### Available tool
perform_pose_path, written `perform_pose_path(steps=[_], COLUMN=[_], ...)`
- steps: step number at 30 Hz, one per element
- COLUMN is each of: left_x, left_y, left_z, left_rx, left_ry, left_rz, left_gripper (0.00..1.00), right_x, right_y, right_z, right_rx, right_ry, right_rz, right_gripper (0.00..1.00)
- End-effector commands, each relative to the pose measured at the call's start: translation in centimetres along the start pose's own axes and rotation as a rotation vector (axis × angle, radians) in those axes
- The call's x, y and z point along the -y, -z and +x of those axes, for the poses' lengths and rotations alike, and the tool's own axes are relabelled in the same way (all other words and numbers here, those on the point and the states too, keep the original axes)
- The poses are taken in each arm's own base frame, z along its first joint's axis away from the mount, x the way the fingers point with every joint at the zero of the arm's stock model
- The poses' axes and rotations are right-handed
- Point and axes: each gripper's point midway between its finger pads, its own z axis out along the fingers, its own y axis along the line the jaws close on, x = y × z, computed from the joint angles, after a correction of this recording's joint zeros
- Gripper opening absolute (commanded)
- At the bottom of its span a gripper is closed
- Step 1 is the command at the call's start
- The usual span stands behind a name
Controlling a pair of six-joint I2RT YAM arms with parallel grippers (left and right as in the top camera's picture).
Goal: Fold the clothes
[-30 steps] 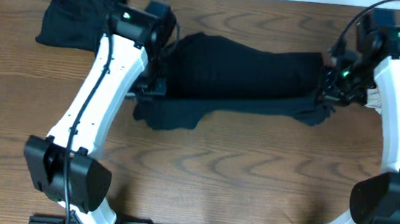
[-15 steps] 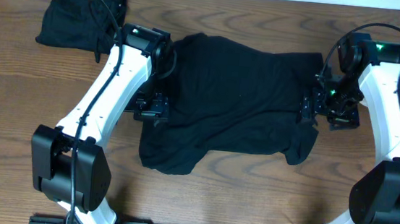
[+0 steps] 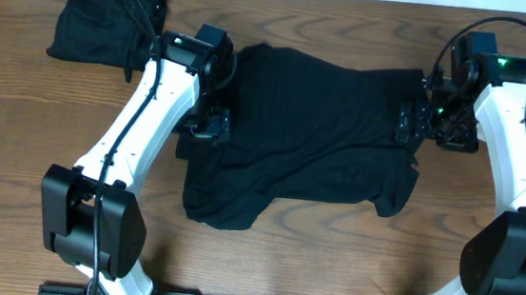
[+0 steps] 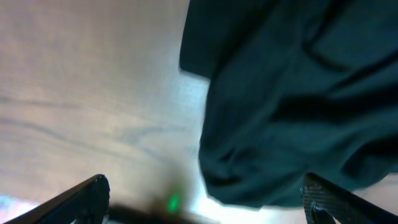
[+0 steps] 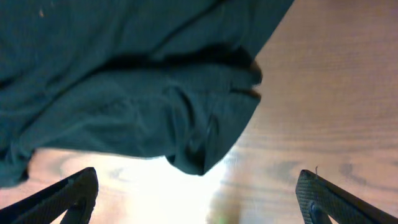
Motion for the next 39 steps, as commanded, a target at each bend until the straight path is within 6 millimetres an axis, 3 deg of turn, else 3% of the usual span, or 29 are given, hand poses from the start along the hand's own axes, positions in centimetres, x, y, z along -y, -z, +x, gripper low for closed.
perform_pose_path(steps=[1, 10, 17, 22, 35, 39], left_x=[-0.3, 0.8, 4.0, 5.3, 5.6, 5.7], left_y=[-0.5, -5.9, -9.3, -11.9, -12.5, -12.5], left_z=[1.6, 4.4, 7.2, 9.2, 8.6, 8.4], left_rx=[-0.063, -0.174, -0.274, -0.32, -0.28, -0.272], left_ry=[-0.005, -0.009, -0.003, 0.007, -0.009, -0.009], left_rz=[0.009, 0.043, 0.226, 0.311, 0.329, 0.332], left_gripper=[0.98, 0.98, 0.98, 0.98, 1.0, 0.87], right_x=[0.3, 0.8, 0.9, 0.9, 0.9, 0.9], right_y=[0.0, -3.7, -4.1, -4.1, -4.2, -4.3], right_z=[1.0, 3.1, 3.4, 3.4, 2.9, 2.6], right_rx=[-0.023, -0.102, -0.11, -0.111, -0.093, -0.077], right_ry=[-0.022, -0.038, -0.058, -0.059, -0.075, -0.074], right_rz=[0.004, 0.009, 0.01, 0.01, 0.011, 0.013], right_gripper=[0.99, 0.99, 0.99, 0.99, 0.96, 0.89])
